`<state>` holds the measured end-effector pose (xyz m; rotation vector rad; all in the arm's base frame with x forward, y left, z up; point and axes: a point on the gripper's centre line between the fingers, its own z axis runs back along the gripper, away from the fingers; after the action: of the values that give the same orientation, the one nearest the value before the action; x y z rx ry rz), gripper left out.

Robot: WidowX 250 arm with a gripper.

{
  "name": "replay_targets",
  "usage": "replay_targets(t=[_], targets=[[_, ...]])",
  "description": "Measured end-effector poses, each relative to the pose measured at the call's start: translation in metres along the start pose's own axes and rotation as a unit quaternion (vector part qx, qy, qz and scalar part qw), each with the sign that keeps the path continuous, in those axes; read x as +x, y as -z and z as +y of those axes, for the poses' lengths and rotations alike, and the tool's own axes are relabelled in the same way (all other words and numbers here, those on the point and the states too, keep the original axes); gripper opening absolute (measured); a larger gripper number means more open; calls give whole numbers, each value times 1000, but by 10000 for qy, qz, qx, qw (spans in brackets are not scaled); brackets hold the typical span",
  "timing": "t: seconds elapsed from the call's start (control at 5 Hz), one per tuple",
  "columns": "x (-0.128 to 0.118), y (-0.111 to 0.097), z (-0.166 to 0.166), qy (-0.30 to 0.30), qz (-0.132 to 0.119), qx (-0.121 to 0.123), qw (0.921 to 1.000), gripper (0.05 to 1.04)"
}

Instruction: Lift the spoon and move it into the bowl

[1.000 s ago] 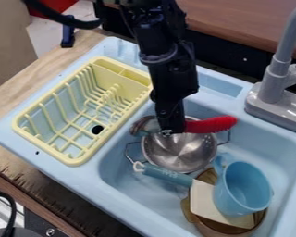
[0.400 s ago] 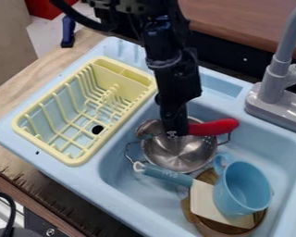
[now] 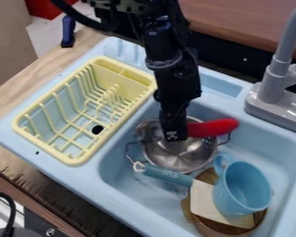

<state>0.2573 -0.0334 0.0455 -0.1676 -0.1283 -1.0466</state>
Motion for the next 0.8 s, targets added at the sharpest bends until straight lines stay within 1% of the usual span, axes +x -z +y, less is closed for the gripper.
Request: replay_targets(t=[0.2, 0.4, 0.6, 0.8], targets=[[-3, -1, 1, -93, 72, 8, 9999, 823], [-5, -9, 1, -24, 234, 249, 9994, 1007], [-12, -13, -4, -13, 470, 88, 9989, 1001], [-14, -23, -5, -28, 533, 197, 9984, 1001]])
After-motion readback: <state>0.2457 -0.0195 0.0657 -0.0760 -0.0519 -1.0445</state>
